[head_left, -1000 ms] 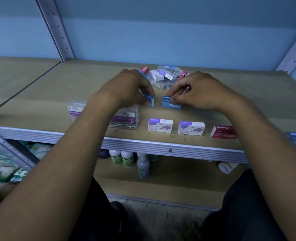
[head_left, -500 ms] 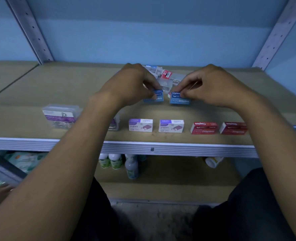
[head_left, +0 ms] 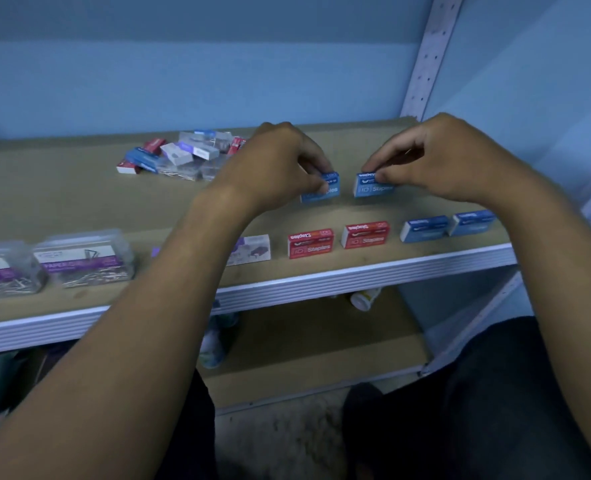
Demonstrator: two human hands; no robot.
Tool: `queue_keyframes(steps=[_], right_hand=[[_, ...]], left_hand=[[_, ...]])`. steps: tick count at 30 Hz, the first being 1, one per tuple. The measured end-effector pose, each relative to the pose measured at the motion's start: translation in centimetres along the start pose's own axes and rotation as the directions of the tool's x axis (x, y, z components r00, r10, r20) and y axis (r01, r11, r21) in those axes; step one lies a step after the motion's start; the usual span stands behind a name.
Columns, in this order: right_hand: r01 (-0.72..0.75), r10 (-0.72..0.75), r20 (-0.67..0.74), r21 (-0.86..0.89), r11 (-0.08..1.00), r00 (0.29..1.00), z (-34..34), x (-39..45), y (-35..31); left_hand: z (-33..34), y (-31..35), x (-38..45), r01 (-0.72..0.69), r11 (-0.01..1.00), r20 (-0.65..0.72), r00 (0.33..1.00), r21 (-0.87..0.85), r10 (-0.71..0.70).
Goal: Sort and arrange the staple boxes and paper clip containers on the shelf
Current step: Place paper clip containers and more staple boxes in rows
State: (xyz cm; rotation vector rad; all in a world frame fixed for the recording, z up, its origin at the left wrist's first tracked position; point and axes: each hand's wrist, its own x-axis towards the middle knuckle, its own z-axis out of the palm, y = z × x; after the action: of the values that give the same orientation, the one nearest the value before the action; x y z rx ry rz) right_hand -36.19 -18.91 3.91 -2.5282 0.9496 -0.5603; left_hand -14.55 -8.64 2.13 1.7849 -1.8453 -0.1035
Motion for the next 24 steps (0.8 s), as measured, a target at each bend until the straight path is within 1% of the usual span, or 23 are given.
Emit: queue_keyframes(steps=[5,10,15,19,24], right_hand=[[-0.089,0.089,-0.023,-0.001,0.996,0.996,-1.5,-1.8,2.2],[-0.141,0.141,-0.054,-0.008,0.990,0.989,-2.7,-3.4,3.9],[-0.175,0.173,-0.074,-0.011,0.985,0.982,-3.3,-4.5,5.7],[-0.193,0.191,-0.092,-0.014,0.981,0.977,-3.6,-4.9,6.9],[-0.210,0.210,-0.079,0.001,0.978,0.975,-3.5,-5.3,8.0]], left_hand=[[2.4,2.4,1.7,-0.049,0.996,0.025,0.998,-0.068,0.050],[4.3,4.5,3.0,-0.080,0.990,0.025,0.996,-0.114,0.083],[5.8,6.0,3.7,-0.101,0.990,0.059,0.993,-0.097,0.107],[6.5,6.9,4.0,-0.102,0.988,0.078,0.991,-0.115,0.111],[7.2,7.3,4.3,-0.121,0.985,0.084,0.988,-0.121,0.132]])
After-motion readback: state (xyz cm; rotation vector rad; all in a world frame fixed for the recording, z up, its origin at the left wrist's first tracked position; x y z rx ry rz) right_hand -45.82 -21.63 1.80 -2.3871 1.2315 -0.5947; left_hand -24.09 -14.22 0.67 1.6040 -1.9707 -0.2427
